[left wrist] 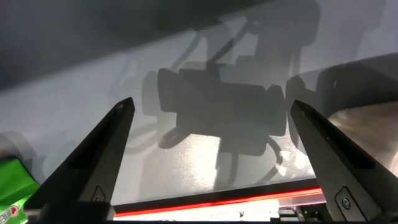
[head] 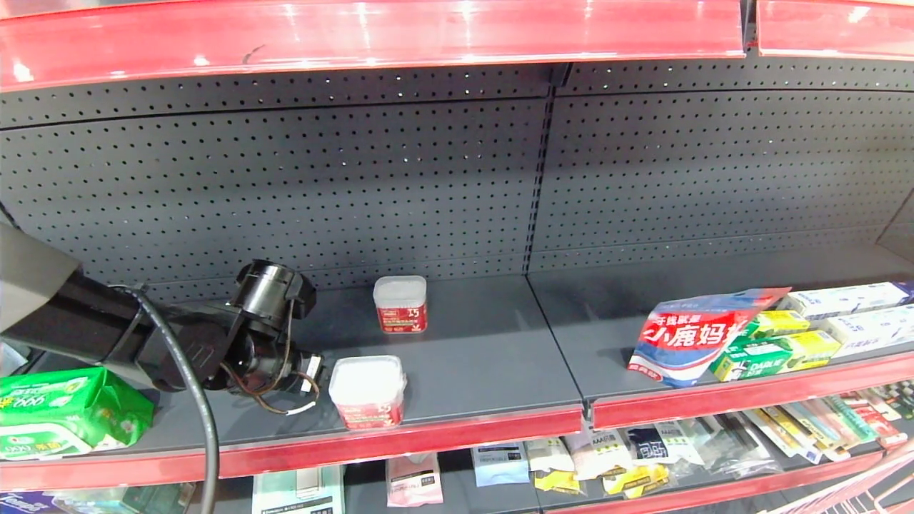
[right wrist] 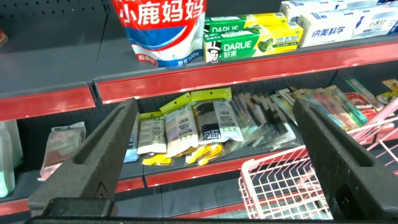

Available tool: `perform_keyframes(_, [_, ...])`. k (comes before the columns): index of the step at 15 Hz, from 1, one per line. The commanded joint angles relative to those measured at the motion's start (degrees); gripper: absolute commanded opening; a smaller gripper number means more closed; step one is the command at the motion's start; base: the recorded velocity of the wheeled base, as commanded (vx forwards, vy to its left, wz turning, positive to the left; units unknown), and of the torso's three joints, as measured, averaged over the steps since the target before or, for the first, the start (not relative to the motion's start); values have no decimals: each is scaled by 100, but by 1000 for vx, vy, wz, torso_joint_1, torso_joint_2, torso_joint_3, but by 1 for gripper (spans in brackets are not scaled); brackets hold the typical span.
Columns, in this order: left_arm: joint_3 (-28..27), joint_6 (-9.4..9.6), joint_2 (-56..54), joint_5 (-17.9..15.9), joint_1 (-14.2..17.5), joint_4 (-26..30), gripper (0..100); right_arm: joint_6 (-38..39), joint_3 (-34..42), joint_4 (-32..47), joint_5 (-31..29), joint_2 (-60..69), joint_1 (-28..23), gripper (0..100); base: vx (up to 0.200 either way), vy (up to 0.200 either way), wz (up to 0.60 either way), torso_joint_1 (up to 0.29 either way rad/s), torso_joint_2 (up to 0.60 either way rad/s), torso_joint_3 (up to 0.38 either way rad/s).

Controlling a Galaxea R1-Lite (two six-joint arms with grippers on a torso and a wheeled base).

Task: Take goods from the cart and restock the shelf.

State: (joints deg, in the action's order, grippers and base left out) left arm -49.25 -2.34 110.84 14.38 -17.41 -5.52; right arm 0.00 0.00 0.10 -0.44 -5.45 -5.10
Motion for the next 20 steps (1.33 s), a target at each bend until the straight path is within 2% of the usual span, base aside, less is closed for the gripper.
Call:
perform_keyframes(1, [-14,-3,17,3,-8,-1,100,0,0,-1,0,-9,0,100,0,0,0,0,0,0])
perform_keyframes(20, [-173,-3,114,12,-87,-1,100,0,0,-1,0,-9,0,100,0,0,0,0,0,0])
